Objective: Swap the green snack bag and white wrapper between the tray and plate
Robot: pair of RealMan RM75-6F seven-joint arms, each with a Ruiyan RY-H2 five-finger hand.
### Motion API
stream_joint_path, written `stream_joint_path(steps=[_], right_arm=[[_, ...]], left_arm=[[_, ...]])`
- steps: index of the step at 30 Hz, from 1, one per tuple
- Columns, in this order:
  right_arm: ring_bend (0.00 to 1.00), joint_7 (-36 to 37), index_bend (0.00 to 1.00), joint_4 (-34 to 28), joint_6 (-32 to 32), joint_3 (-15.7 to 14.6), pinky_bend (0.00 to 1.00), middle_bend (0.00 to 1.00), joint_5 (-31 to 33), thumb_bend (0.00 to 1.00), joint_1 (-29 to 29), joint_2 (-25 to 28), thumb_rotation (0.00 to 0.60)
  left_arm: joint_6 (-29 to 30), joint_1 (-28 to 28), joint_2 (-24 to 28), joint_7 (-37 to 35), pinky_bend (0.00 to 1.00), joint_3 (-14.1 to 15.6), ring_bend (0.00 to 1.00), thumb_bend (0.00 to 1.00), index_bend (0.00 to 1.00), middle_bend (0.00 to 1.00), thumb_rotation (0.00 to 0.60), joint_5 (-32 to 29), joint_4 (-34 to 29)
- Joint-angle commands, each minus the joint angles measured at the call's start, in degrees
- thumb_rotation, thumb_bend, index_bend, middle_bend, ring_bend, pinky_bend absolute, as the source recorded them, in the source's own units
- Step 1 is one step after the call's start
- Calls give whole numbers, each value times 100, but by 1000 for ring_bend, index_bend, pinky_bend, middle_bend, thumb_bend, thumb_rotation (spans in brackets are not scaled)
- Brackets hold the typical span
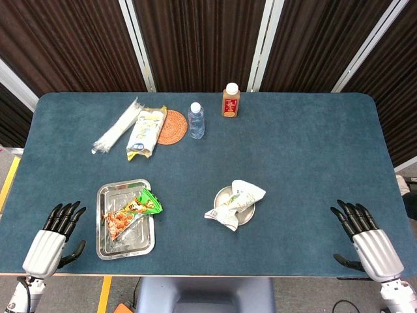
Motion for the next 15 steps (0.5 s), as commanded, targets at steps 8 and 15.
stream_joint_path(steps=[8, 15], right_arm=[[0, 122, 0, -42, 21, 16, 0, 0, 46, 60, -10, 82, 600], [0, 28, 0, -50, -198, 0, 0, 0, 108, 60, 55, 53, 600]], left_arm=[[-315, -138, -206, -59, 6, 15, 0, 394, 0, 0, 600, -40, -22], [-964, -802, -783, -959, 16, -251, 0, 362, 0, 0, 600, -49, 117]])
